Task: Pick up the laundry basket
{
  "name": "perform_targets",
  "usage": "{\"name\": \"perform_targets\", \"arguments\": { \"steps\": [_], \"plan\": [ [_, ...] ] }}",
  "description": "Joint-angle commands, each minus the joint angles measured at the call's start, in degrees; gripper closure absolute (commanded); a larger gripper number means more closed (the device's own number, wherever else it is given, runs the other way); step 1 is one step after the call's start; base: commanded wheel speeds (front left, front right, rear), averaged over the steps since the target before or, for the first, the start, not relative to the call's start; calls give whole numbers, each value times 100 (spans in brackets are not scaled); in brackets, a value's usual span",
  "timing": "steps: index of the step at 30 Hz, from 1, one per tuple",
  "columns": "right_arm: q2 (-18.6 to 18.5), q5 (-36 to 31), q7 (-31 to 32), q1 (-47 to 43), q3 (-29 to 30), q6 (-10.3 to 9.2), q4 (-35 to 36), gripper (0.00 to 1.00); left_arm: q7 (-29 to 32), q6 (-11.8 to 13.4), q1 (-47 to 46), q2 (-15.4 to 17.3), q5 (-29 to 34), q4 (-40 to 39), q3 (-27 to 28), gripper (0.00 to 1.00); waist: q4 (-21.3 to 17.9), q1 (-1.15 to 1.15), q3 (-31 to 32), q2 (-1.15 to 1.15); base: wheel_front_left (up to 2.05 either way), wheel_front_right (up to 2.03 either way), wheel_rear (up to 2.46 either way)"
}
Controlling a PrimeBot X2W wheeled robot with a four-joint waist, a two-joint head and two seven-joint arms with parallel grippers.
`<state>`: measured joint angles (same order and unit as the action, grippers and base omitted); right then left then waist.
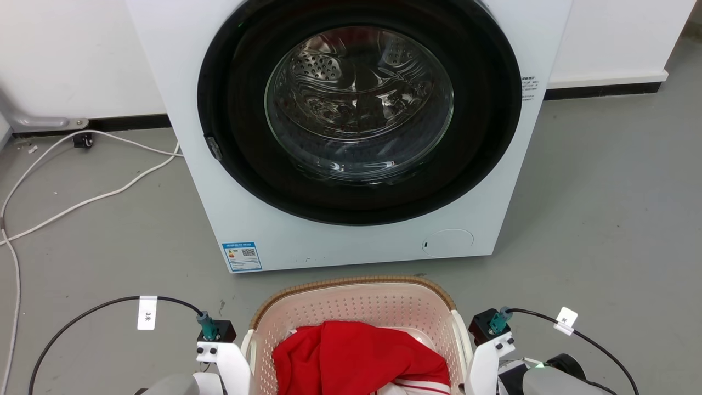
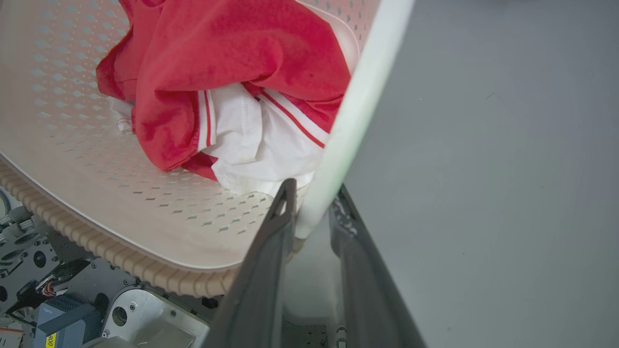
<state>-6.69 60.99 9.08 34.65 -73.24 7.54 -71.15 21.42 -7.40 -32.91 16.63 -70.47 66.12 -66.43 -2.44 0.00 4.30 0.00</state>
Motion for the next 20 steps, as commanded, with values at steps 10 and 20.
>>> {"name": "perform_targets", "arguments": {
  "steps": [10,20],
  "plan": [
    [-10,-17,74,-30,-19,-10,-57,100,51,-8,-25,-58,-111,142,-113,100,30,0,13,0,0,0,0],
    [9,6,112,-69,-21,-10,-82,100,49,-8,-40,-67,-168,152,-194,100,37,0,14,0,0,0,0]
  ]
}}
